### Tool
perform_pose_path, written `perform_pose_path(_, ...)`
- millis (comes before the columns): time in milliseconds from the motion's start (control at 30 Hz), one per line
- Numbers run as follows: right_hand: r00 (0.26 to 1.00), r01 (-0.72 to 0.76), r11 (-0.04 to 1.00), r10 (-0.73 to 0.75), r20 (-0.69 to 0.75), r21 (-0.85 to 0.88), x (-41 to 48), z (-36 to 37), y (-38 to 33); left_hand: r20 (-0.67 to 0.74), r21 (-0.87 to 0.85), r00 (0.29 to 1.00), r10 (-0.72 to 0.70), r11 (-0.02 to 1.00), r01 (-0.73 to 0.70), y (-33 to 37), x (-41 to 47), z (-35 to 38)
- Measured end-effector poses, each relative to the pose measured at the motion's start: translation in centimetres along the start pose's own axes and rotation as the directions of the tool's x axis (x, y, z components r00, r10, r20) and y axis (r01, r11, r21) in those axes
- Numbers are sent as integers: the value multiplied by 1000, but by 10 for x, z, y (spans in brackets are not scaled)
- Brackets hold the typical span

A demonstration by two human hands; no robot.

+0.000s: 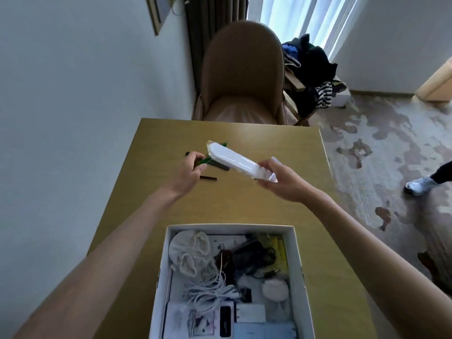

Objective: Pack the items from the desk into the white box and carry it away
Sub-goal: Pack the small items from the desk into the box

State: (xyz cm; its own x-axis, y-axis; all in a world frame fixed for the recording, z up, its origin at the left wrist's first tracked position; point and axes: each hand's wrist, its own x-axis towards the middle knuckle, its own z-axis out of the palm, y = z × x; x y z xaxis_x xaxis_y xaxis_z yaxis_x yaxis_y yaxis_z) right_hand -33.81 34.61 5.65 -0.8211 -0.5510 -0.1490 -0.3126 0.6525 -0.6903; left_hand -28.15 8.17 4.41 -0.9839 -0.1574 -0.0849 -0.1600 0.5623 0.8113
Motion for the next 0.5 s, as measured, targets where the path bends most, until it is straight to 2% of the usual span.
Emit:
perform_pose_path(133, 993, 120, 986, -118, -19, 117, -50, -11, -20, -123, 22, 992, 25, 1000, -22, 21, -79, -11)
perform_pose_path(233, 983, 156, 959, -174, 57, 239, -79, -9, -35, -204, 86, 979, -18, 996, 36, 26, -130, -18)
perform_pose_path(367, 968, 160, 957, -200, 149, 244, -106, 12, -41, -230, 147, 969, -96, 980, 132, 18, -187, -22)
perform_pose_path(500, 973, 60, 951, -123, 194, 303, -118, 34, -36, -224, 115, 970, -91, 986, 119, 4, -220, -17)
